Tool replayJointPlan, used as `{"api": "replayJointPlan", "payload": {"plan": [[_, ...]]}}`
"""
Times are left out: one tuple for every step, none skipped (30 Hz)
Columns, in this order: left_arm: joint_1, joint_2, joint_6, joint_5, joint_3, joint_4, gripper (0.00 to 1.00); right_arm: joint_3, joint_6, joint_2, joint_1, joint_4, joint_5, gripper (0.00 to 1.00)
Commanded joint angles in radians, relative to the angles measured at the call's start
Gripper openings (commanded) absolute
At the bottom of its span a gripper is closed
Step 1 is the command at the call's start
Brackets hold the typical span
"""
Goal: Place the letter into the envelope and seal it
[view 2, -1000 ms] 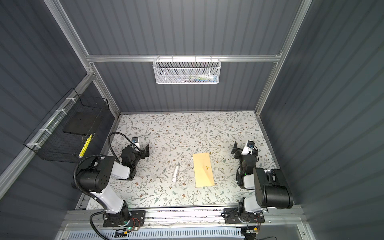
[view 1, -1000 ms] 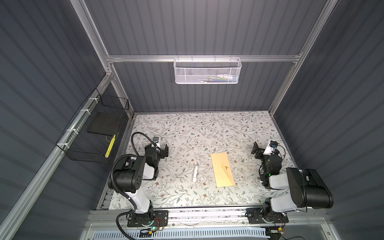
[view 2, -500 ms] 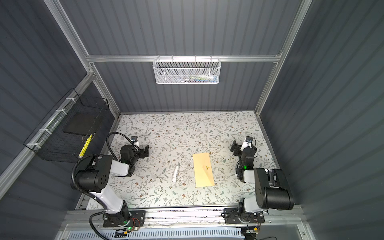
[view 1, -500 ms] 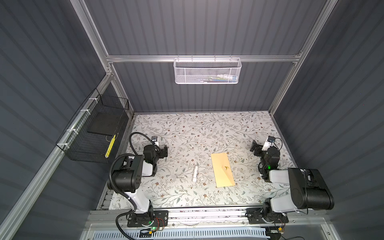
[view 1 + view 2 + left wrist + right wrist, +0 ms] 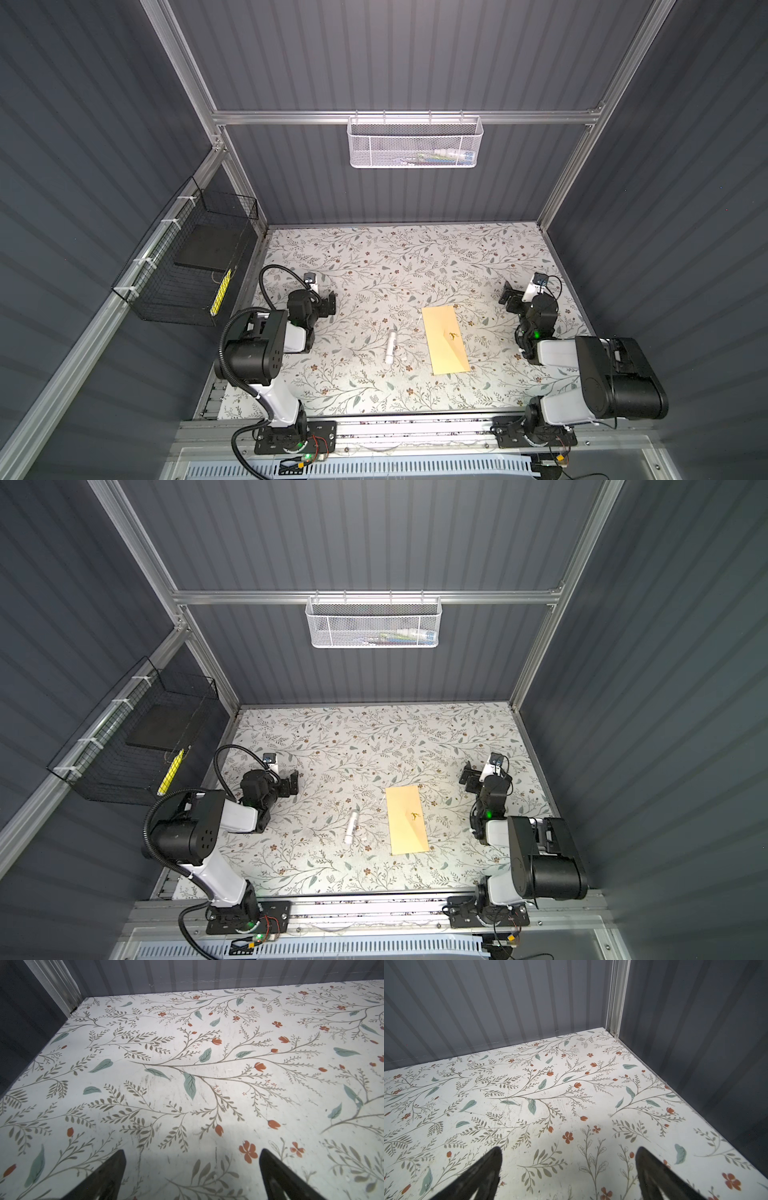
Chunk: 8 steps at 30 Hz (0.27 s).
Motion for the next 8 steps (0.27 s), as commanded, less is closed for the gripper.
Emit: {"api": "replayJointPlan", "payload": {"plan": [[0.006,-0.011,-0.011,0.011,0.015,0.000,1.00,0.015,-0.008,-0.003,0.004,0.001,0.016,0.99],[0.006,-0.010,-0.012,0.011,0.014,0.000,1.00,0.018,-0.005,0.000,0.003,0.000,0.011,0.99],[0.006,-0.010,-0.012,0.011,0.014,0.000,1.00,0.023,-0.006,0.001,-0.002,-0.010,-0.007,0.99],[0.006,-0.011,-0.012,0.011,0.015,0.000,1.00,0.025,-0.005,0.000,-0.004,-0.016,-0.011,0.99],[0.006,-0.010,-0.012,0.010,0.015,0.000,1.00,0.024,-0.006,-0.001,-0.004,-0.015,-0.010,0.99],[0.006,-0.011,-0.011,0.010,0.015,0.000,1.00,0.021,-0.005,-0.002,-0.003,-0.012,-0.010,0.99],[0.006,-0.010,-0.011,0.010,0.015,0.000,1.00,0.020,-0.005,-0.002,-0.004,-0.010,-0.010,0.99],[0.006,-0.010,-0.012,0.010,0.015,0.001,1.00,0.018,-0.005,-0.004,-0.004,-0.006,-0.011,0.99]]}}
